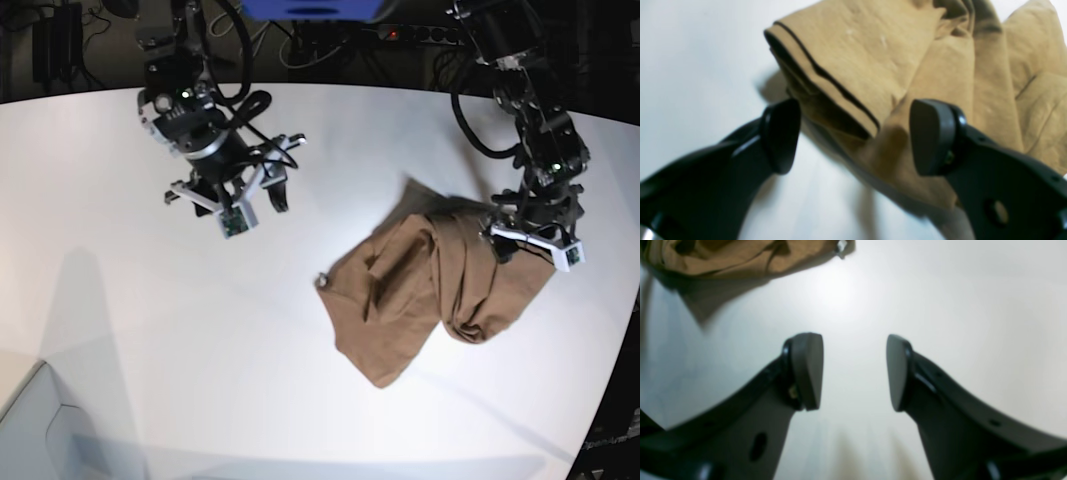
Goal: Layout the t-shirt on the table in an organized manner, then fold the t-shirt properly
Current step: 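Move both grippers down toward the crumpled brown t-shirt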
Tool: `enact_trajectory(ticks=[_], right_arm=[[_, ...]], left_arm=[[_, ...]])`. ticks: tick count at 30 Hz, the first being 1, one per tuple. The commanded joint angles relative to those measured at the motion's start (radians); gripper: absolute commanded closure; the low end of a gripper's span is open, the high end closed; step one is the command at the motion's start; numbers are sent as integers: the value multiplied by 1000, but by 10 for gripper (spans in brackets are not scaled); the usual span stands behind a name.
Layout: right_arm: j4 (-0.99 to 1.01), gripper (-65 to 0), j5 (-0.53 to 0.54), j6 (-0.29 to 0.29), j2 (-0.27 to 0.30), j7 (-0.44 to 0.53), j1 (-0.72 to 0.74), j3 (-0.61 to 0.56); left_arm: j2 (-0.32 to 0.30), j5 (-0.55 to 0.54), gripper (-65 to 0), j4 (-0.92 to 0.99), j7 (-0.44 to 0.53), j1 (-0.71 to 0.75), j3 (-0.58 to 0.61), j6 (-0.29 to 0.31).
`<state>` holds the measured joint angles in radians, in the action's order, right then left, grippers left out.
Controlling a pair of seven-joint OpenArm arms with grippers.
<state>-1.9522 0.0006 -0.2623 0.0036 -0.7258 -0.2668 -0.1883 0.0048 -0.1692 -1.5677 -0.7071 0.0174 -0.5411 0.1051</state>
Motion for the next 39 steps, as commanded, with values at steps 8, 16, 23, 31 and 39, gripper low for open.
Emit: enact_trajectory(ticks=[8,16,23,31,39], right_arm=[[-16,-310,6,-1,-1,21,5,-4],[-17,-310,6,-1,-1,21,8,-4],[-19,-310,6,-2,-3,24,73,-70],[115,-315,3,-2,-37,22,300,-188],[294,-315,3,-2,-72,30,412,-195]], left_arm=[[-1,-10,-488,40,22,-70,3,0],[-9,-126,-1,25,11,-73,-4,-5],[-68,-240,-8,-124,10,-27,-80,-6],[-102,-244,-3,-138,10,77,-149,-2],[-99,-244,-5,-142,10,94,-139,-6]])
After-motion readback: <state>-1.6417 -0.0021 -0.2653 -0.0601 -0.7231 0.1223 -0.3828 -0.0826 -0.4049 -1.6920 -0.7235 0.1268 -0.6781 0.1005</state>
